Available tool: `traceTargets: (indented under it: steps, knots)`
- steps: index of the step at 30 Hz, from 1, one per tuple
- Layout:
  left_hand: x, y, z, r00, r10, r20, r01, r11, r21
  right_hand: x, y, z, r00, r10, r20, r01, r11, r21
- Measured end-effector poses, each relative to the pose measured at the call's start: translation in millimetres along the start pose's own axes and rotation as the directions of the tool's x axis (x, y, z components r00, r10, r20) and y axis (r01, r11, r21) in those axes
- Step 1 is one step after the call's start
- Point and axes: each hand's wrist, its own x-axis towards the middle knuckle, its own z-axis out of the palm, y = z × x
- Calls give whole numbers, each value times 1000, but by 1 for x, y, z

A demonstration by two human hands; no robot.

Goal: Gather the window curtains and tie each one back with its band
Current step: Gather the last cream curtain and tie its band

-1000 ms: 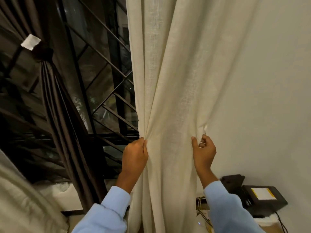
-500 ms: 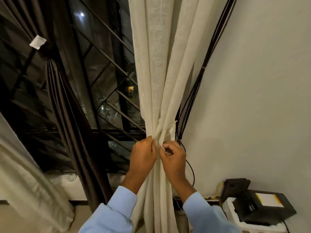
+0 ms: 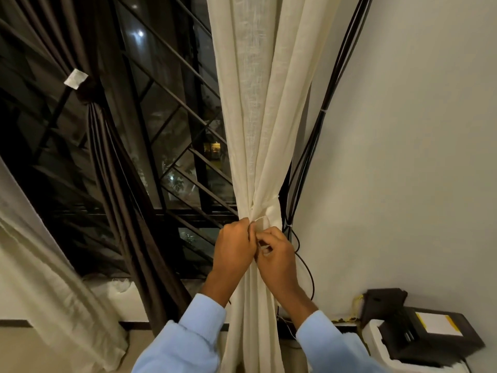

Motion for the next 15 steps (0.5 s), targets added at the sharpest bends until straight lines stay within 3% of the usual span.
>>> traceTargets:
  steps: [2, 7, 9, 12, 15]
  knots:
    - [1, -4, 0, 1000, 1, -21, -1, 1000, 3, 0, 2, -5, 1000, 29, 12, -29, 997, 72]
    - [-1, -7, 2, 998, 17, -53, -17, 1000, -9, 6, 7, -22, 914, 333, -230, -275, 928, 250]
    - [-2, -9, 2, 997, 31, -66, -34, 999, -40, 17, 9, -34, 930, 314, -189, -269, 935, 230]
    - [0, -14, 0, 997, 34, -75, -38, 998, -44, 33, 11, -48, 974, 228, -7, -224, 961, 164]
    - [3, -20, -1, 997, 23, -69, -25, 999, -35, 34, 11, -56, 985, 148, -91, -141, 987, 82]
